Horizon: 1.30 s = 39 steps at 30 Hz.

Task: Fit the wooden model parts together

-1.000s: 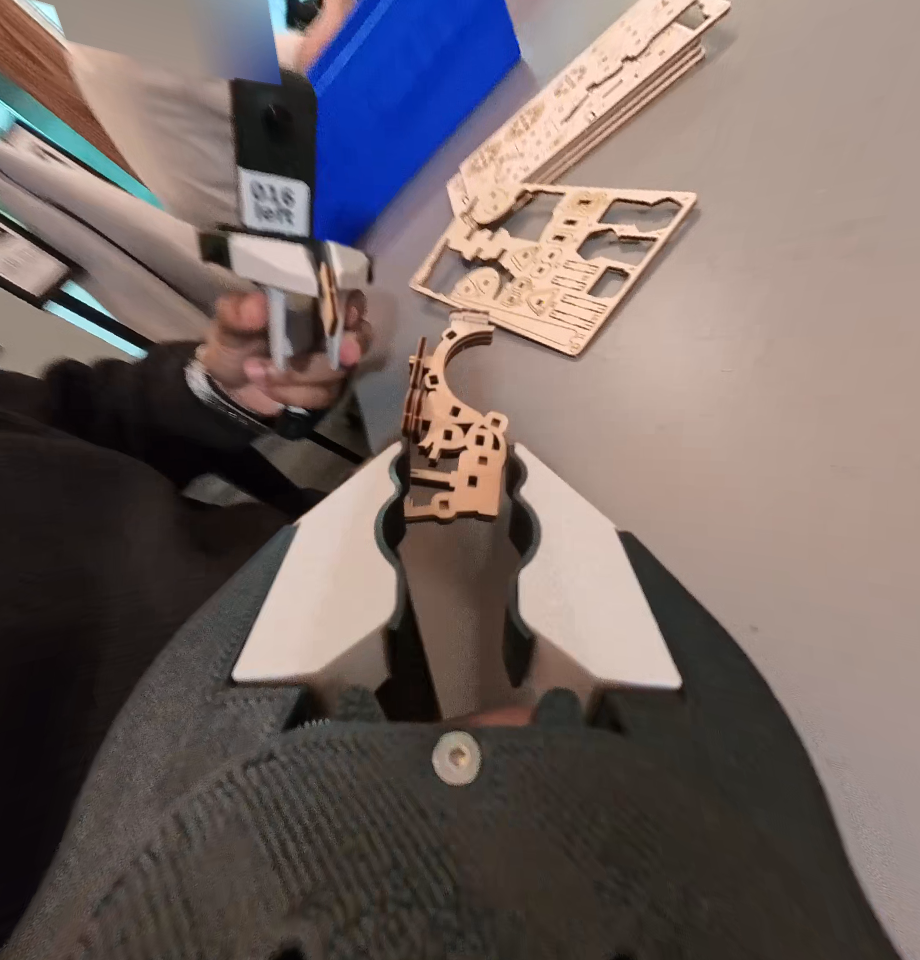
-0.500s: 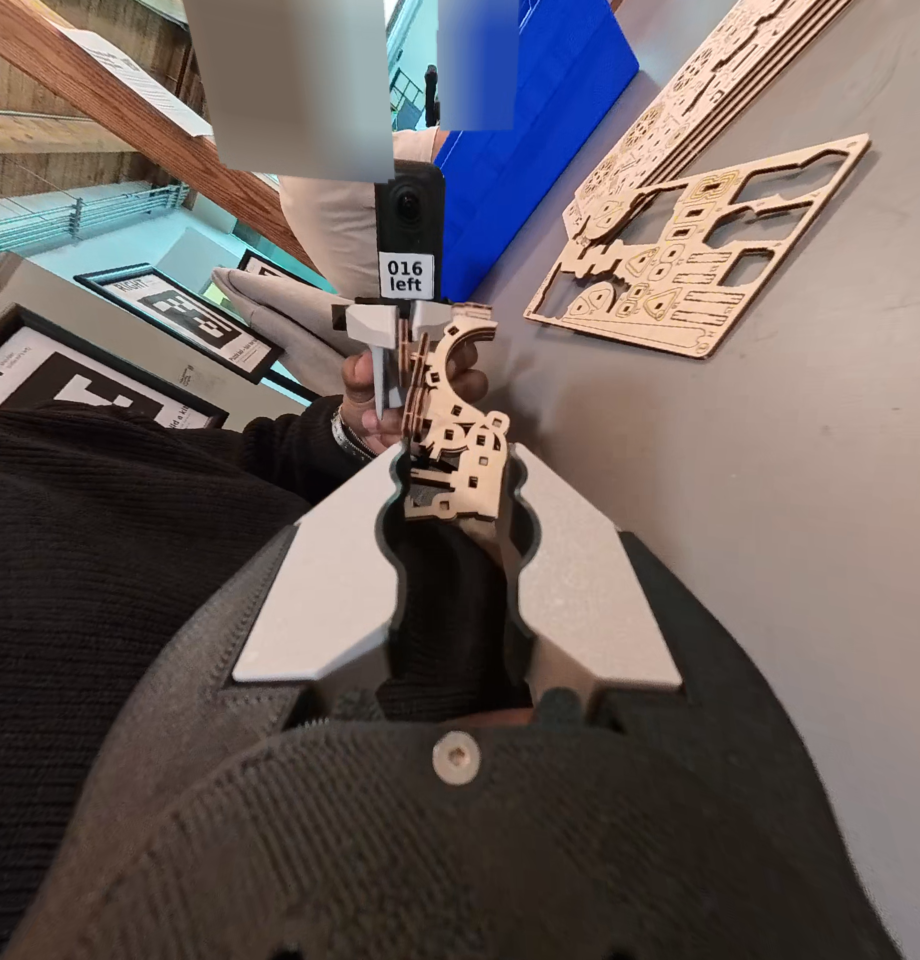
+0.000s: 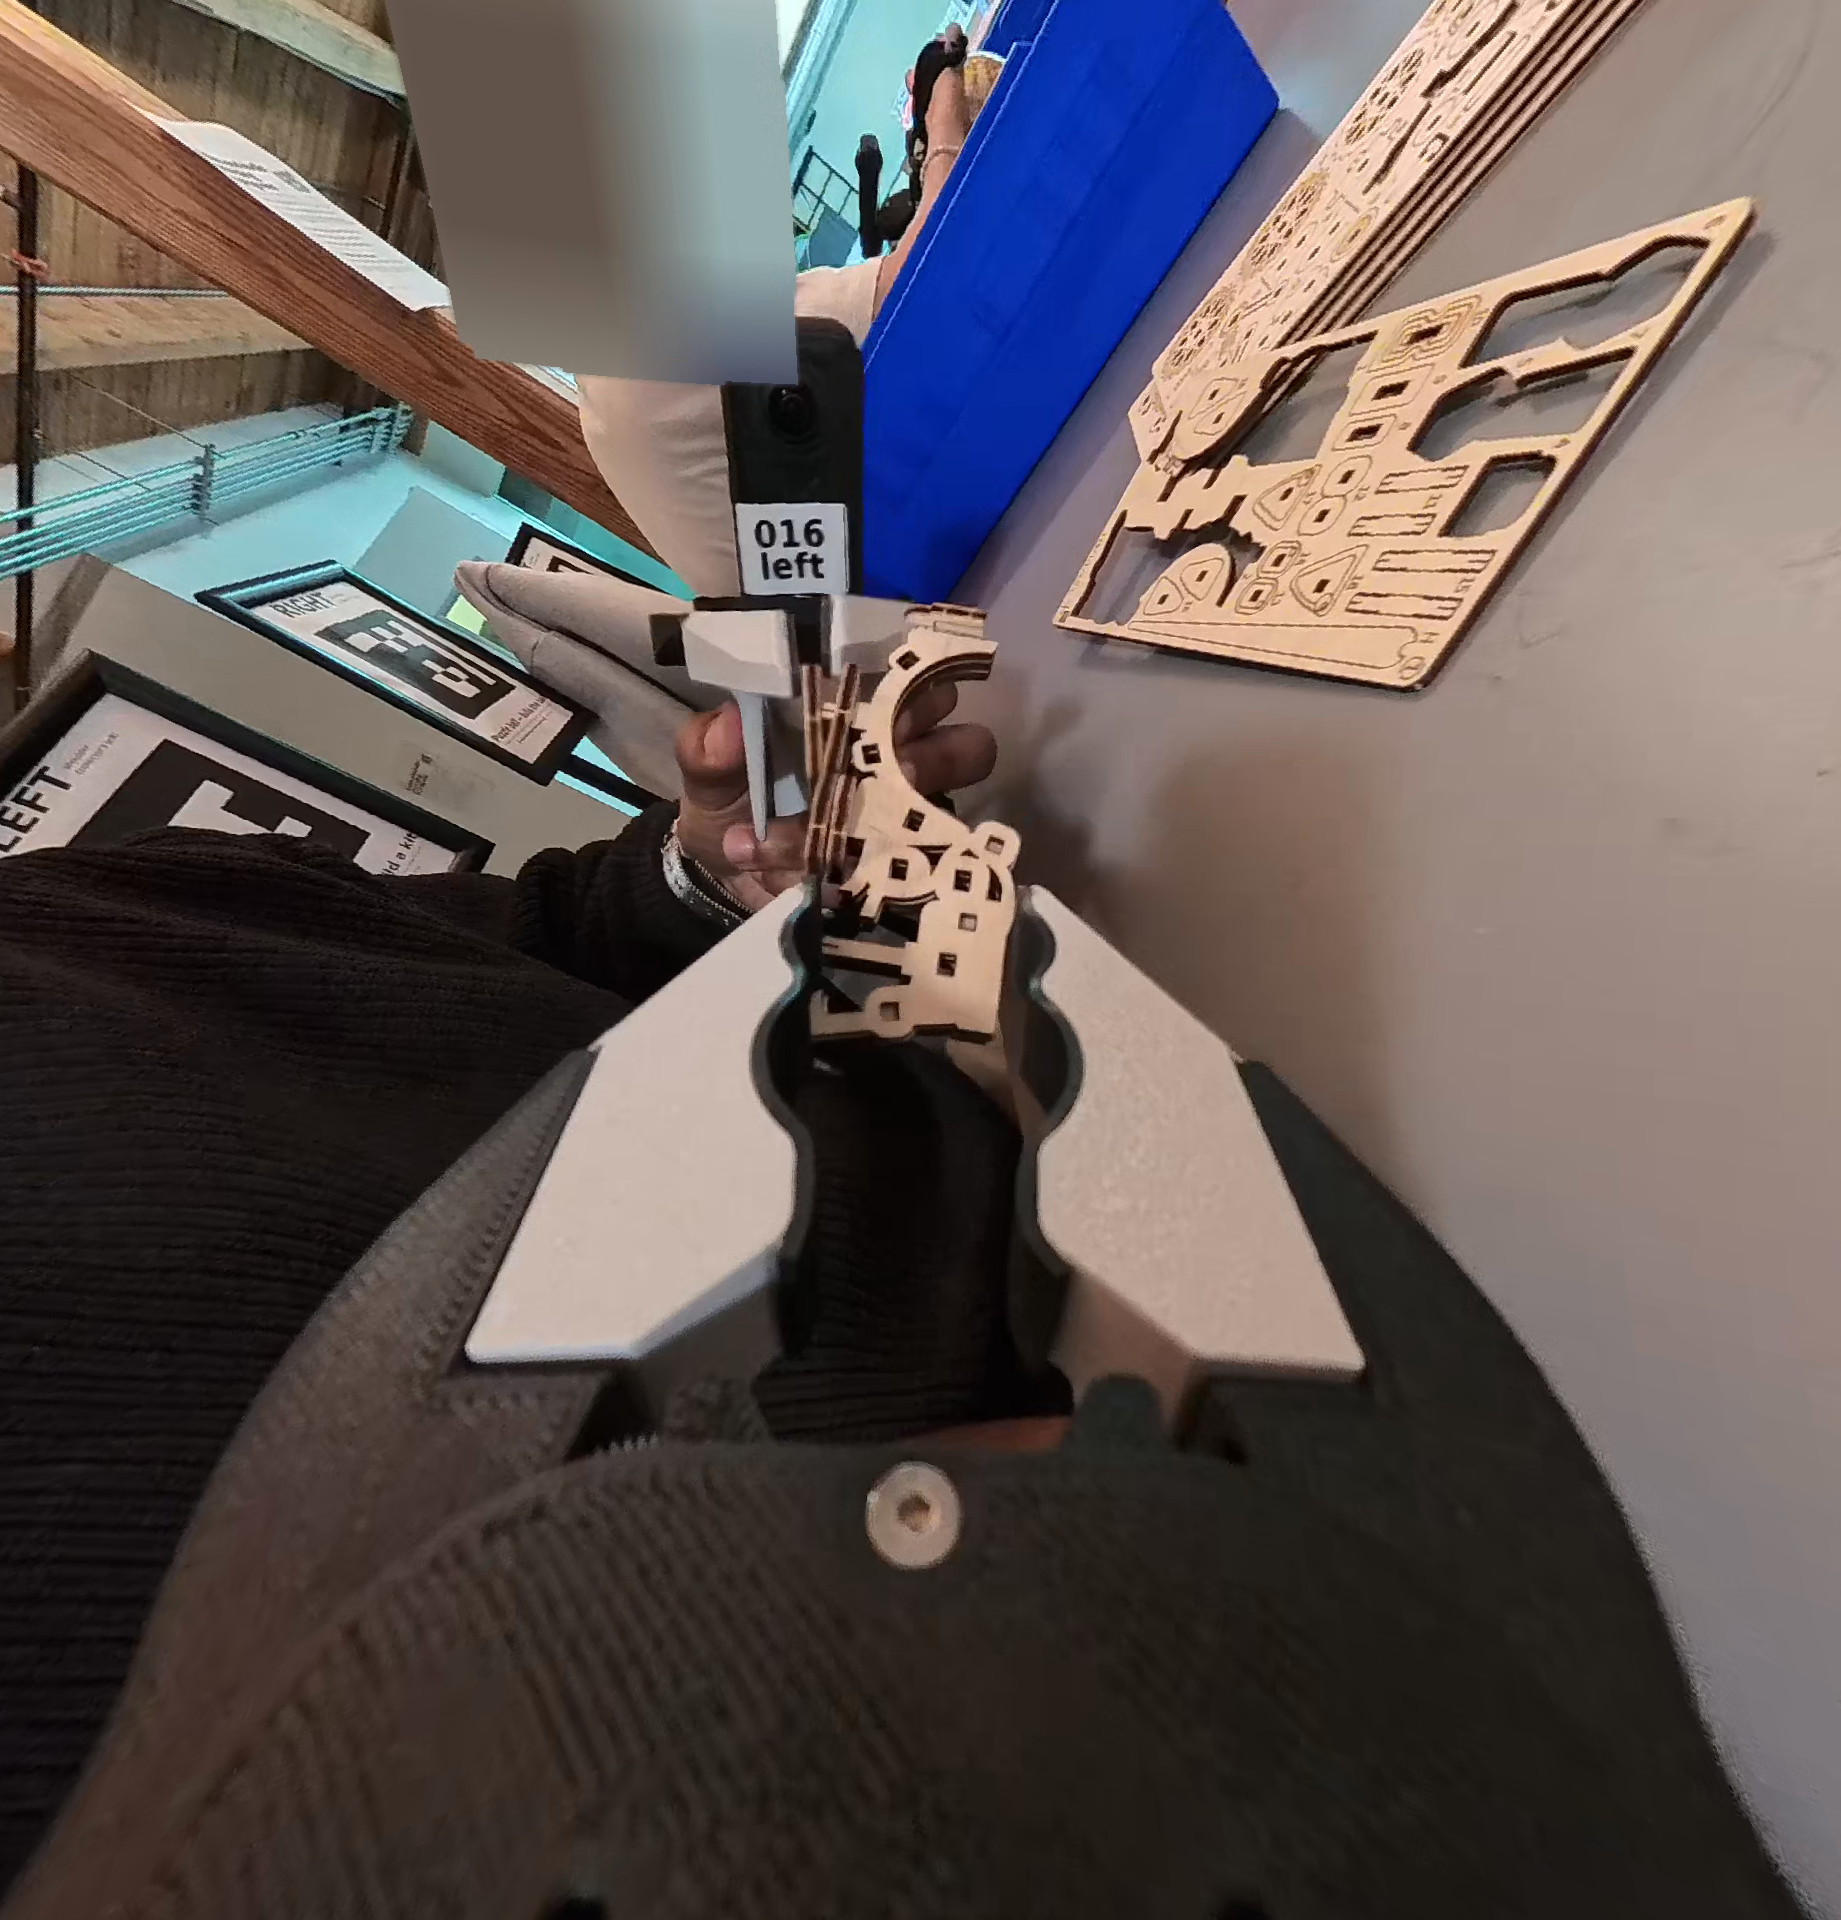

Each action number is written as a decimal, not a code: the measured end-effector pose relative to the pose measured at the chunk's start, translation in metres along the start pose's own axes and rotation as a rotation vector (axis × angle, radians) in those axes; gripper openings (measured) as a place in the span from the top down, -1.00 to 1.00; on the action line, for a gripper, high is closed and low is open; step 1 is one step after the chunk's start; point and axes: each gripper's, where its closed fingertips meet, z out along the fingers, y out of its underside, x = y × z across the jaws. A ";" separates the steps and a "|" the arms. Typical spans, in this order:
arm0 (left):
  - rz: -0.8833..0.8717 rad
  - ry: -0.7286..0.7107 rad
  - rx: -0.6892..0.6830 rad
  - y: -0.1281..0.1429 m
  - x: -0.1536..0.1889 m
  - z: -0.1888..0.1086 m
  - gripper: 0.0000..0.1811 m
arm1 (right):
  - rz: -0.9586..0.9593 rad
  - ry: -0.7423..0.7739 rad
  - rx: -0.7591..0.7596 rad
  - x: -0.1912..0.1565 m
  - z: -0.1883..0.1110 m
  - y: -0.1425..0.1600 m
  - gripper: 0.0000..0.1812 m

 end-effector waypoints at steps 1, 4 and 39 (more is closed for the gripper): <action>0.000 -0.007 0.006 -0.001 -0.001 0.000 0.97 | 0.008 -0.006 -0.001 0.000 0.000 0.000 0.60; 0.000 -0.028 0.020 -0.002 -0.003 0.000 0.96 | 0.036 -0.030 0.001 -0.002 0.001 0.001 0.60; 0.034 -0.049 0.160 -0.018 -0.011 -0.009 0.89 | 0.292 -0.177 0.216 -0.003 -0.007 -0.030 0.60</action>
